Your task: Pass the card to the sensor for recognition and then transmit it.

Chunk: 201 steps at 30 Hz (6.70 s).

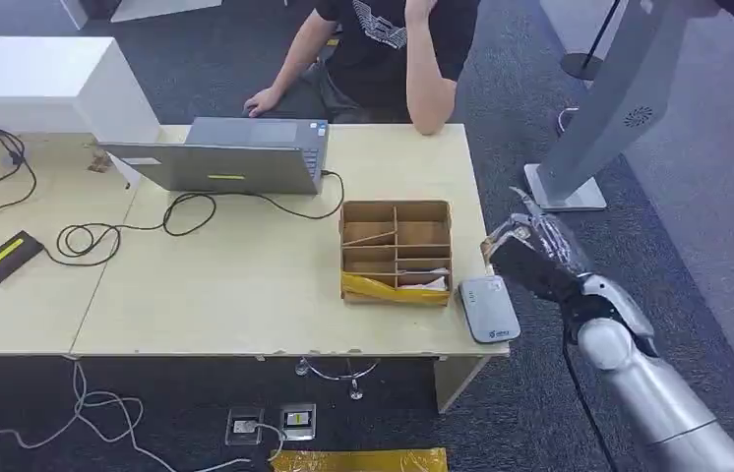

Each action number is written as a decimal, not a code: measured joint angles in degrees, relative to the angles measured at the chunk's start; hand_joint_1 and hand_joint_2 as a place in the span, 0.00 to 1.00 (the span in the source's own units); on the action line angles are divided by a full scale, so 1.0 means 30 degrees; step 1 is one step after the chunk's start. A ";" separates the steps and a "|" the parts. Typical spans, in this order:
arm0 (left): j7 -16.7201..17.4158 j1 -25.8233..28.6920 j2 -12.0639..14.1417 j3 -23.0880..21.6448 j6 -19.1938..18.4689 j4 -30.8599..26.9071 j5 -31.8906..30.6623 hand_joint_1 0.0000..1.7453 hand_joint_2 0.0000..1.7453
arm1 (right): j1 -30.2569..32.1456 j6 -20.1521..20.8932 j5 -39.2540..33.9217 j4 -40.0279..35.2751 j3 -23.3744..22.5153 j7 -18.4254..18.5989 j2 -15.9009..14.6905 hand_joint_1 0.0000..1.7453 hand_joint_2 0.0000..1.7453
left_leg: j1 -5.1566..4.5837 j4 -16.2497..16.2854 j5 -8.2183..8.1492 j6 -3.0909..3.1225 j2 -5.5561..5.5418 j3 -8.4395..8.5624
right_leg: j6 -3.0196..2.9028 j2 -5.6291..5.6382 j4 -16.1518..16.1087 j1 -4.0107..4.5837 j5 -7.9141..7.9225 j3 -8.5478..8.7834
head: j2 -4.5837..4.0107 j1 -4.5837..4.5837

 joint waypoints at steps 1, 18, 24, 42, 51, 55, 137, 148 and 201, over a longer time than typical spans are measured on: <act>0.0000 -0.0040 -0.0058 0.0000 -0.0117 -0.0007 -0.0087 0.00 0.00 | -0.0355 -0.0022 0.0397 0.0000 0.0043 0.0029 0.0231 1.00 1.00 | 0.0000 0.0001 0.0002 0.0000 -0.0003 0.0001 | 0.0000 0.0001 0.0001 0.0000 0.0000 -0.0005 | 0.0000 -0.0008; 0.0168 -0.0759 -0.0721 -0.0015 -0.1618 -0.0036 -0.1719 0.00 0.00 | -0.5613 -0.1115 0.6069 0.3870 0.0452 -0.0962 0.5137 1.00 1.00 | 0.0010 0.0001 0.0005 -0.0006 -0.0007 -0.0005 | -0.0002 0.0010 0.0007 0.0010 -0.0001 -0.0017 | 0.0000 0.0000; 0.0219 -0.1123 -0.0780 -0.0022 -0.2018 -0.0036 -0.2163 0.00 0.00 | -0.6384 -0.1202 0.6898 0.5645 0.0452 -0.0562 0.6111 1.00 1.00 | 0.0010 0.0003 0.0005 -0.0007 -0.0003 0.0000 | -0.0002 0.0013 0.0007 0.0011 -0.0001 -0.0023 | 0.0000 0.0000; 0.0226 -0.1307 -0.0845 -0.0022 -0.2368 -0.0036 -0.2841 0.00 0.00 | -0.6475 -0.1443 0.9158 0.7592 0.0342 -0.0357 0.6476 0.00 1.00 | 0.0009 0.0006 0.0003 -0.0007 -0.0004 0.0000 | -0.0002 0.0014 0.0004 0.0011 -0.0002 -0.0028 | 0.0000 0.0000; 0.0240 -0.1320 -0.0881 -0.0022 -0.2361 -0.0036 -0.2848 0.00 0.00 | -0.6454 -0.1777 0.9762 0.7869 0.0218 -0.0299 0.6483 0.00 1.00 | 0.0009 0.0005 0.0003 -0.0008 -0.0002 0.0002 | -0.0002 0.0015 0.0004 0.0011 -0.0002 -0.0028 | 0.0000 0.0000; 0.0255 -0.1314 -0.0874 -0.0022 -0.2302 -0.0029 -0.2848 0.00 0.00 | -0.6115 -0.0982 1.0921 0.7496 0.0087 0.0336 0.6425 0.00 1.00 | 0.0010 0.0007 0.0004 -0.0008 -0.0002 0.0006 | -0.0002 0.0023 0.0004 0.0011 -0.0002 -0.0027 | 0.0000 0.0000; 0.0889 -0.0690 -0.0408 0.0466 -0.0882 0.0065 -0.1777 0.00 0.00 | 0.3710 -0.0765 1.5605 -0.0380 0.1654 0.5668 0.6417 0.00 1.00 | 0.0034 -0.0007 -0.0028 -0.0039 0.0046 0.0001 | -0.0031 0.0093 0.0001 0.0037 -0.0023 -0.0036 | 0.0000 -0.0007; 0.0889 -0.0708 -0.0524 0.0459 -0.1231 0.0058 -0.2040 0.00 0.00 | 0.3041 -0.0962 1.5590 0.0576 0.1909 0.5595 0.7584 0.00 1.00 | 0.0034 -0.0005 -0.0027 -0.0039 0.0046 0.0002 | -0.0032 0.0091 -0.0001 0.0037 -0.0023 -0.0037 | 0.0000 -0.0007; 0.1027 -0.0843 -0.0714 0.0459 -0.1559 0.0058 -0.2542 0.00 0.00 | 0.0940 -0.2666 1.7105 0.5341 0.2091 0.5660 0.8349 0.00 1.00 | 0.0034 -0.0004 -0.0028 -0.0040 0.0046 0.0004 | -0.0034 0.0093 -0.0001 0.0037 -0.0024 -0.0039 | 0.0000 0.0000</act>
